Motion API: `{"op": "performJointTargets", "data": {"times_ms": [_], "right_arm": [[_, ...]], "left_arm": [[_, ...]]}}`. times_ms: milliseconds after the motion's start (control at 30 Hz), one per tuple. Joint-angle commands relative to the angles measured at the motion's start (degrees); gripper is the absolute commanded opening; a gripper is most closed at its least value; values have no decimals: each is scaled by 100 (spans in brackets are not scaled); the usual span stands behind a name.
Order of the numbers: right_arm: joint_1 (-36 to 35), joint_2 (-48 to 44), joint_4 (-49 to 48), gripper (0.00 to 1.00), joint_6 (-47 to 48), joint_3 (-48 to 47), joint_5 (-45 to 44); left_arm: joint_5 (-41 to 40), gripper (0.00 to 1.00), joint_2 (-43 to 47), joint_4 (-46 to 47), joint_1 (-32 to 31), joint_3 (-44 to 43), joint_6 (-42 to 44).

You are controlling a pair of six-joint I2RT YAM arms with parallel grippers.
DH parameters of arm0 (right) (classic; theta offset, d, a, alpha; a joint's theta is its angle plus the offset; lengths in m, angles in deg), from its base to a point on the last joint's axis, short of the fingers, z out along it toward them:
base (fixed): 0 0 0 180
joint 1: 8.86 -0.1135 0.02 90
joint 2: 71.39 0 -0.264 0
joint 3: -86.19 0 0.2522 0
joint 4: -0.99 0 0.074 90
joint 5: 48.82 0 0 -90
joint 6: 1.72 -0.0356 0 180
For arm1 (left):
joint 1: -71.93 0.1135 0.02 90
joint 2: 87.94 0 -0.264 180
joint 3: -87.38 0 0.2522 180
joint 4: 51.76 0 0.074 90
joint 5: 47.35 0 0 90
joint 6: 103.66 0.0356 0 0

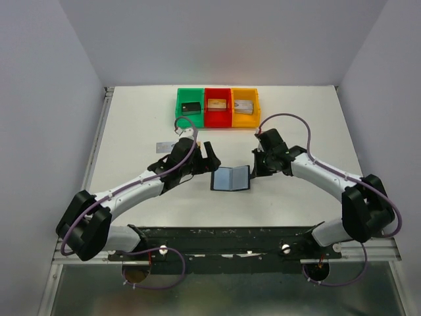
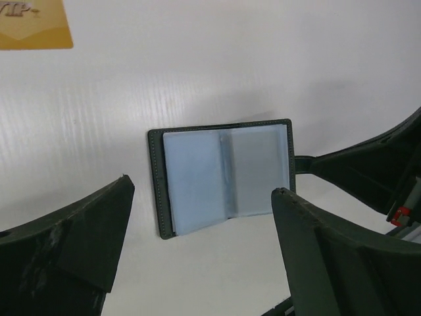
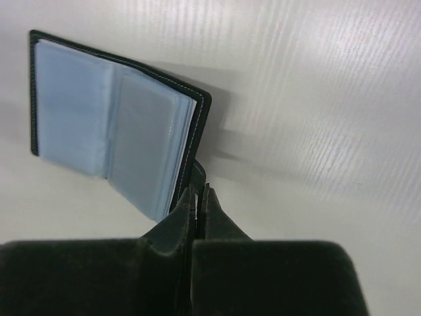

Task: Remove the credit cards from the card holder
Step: Remove the credit card from the card holder.

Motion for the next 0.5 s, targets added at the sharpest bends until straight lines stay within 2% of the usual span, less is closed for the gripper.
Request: {"op": "performJointTargets", "data": {"times_ms": [0, 67, 100, 300, 467], "right_arm": [[13, -491, -270, 0, 363, 276, 610], [13, -632, -314, 0, 459, 390, 671], [5, -711, -357, 0, 477, 443, 672], [5, -826, -595, 0, 478, 663, 768], [13, -844, -990, 0, 451, 777, 1058]], "left_arm": [[1194, 99, -205, 442, 26, -189, 400], [1767, 97, -205, 1365, -8, 75, 340], [1892, 94, -275, 1509, -26, 76, 322], [2358, 75, -1179, 965, -193, -706, 577], [2376, 69, -1602, 948, -211, -873, 577]]}}
